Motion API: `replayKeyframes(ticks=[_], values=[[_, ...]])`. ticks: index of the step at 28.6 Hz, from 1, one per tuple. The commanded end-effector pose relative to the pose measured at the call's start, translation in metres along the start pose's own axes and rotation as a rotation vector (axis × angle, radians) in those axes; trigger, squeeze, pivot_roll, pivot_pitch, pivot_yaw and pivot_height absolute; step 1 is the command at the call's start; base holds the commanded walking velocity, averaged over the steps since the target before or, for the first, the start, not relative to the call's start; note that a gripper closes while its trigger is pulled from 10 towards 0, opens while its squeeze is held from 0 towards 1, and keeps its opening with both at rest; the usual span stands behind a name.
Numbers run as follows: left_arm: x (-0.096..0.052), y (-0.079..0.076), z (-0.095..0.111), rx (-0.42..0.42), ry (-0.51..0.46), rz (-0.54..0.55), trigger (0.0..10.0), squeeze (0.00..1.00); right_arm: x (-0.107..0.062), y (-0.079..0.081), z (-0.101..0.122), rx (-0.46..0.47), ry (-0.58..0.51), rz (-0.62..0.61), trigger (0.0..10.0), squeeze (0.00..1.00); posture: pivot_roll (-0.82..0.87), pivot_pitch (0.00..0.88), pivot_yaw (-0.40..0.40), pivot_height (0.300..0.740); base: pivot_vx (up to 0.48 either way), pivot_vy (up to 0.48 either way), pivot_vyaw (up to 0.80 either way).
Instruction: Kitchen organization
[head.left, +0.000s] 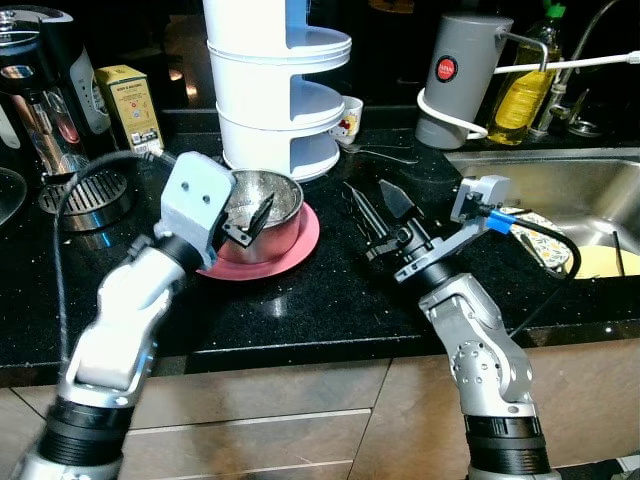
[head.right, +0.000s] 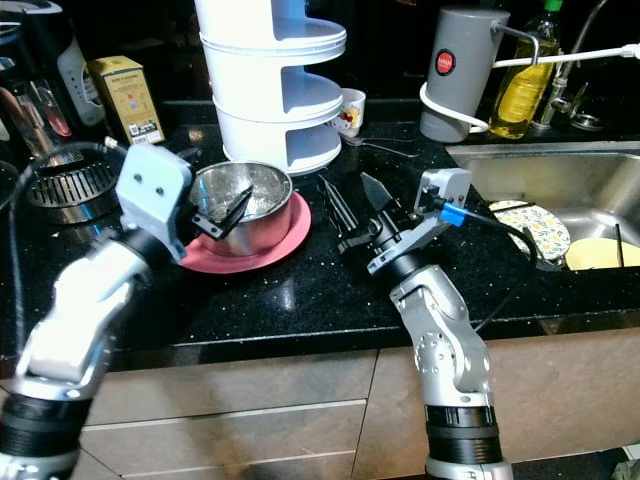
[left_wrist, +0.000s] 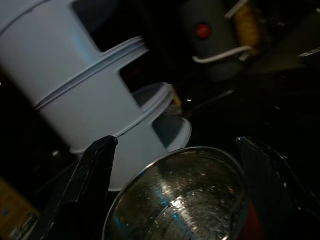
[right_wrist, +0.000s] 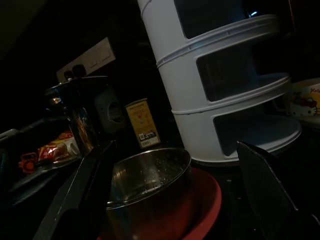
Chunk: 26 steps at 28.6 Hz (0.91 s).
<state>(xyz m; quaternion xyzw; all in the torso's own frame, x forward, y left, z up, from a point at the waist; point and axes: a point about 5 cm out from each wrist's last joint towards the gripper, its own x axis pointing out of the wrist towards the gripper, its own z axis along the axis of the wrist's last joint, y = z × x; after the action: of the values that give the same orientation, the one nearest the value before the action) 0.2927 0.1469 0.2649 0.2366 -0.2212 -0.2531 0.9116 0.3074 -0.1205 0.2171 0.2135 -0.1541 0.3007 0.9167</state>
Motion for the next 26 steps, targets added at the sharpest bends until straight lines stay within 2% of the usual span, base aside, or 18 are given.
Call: replayKeyframes(ticks=[1,4,7,9,10,16,17,20,26], values=[[0.003,-0.006,0.006,0.012,-0.011,-0.092,10.0,0.0,0.001,0.0,-0.002,0.001,0.009,0.001,10.0,0.0,0.06,0.0,-0.019,0.74,0.0,0.0,0.0],[0.003,-0.02,0.017,0.051,-0.03,-0.294,10.0,0.0,0.001,0.003,-0.003,-0.011,0.022,0.029,10.0,0.0,0.05,0.0,-0.02,0.74,0.0,0.0,0.0],[0.002,-0.023,0.016,0.073,-0.007,-0.376,10.0,0.0,0.0,0.005,-0.003,-0.048,0.043,0.06,10.0,0.0,0.05,0.0,-0.019,0.74,0.0,0.0,0.0],[-0.001,-0.025,0.012,0.066,0.029,-0.464,10.0,0.0,-0.003,0.006,-0.006,-0.101,0.08,0.091,10.0,0.0,0.04,0.0,-0.019,0.74,0.0,0.0,0.0],[-0.004,-0.023,0.004,0.092,0.08,-0.531,10.0,0.0,-0.007,0.009,-0.007,-0.104,0.093,0.132,10.0,0.0,0.04,0.0,-0.014,0.74,0.0,0.0,0.0],[-0.003,-0.013,0.001,0.152,0.121,-0.565,10.0,0.0,-0.016,0.014,-0.006,-0.121,0.126,0.236,10.0,0.0,0.03,0.0,-0.006,0.74,0.0,0.0,0.0],[0.001,-0.005,0.004,0.186,0.117,-0.544,10.0,0.0,-0.022,0.015,-0.007,-0.134,0.155,0.273,10.0,0.0,0.03,0.0,-0.005,0.74,0.0,0.0,0.0],[0.003,0.004,0.008,0.214,0.117,-0.524,10.0,0.0,-0.027,0.014,-0.008,-0.146,0.187,0.3,10.0,0.0,0.02,0.0,-0.005,0.74,0.0,0.0,0.0],[0.003,0.014,0.008,0.232,0.142,-0.535,10.0,0.0,-0.034,0.017,-0.011,-0.152,0.234,0.354,10.0,0.0,0.02,0.0,-0.009,0.74,0.0,0.0,0.0]])
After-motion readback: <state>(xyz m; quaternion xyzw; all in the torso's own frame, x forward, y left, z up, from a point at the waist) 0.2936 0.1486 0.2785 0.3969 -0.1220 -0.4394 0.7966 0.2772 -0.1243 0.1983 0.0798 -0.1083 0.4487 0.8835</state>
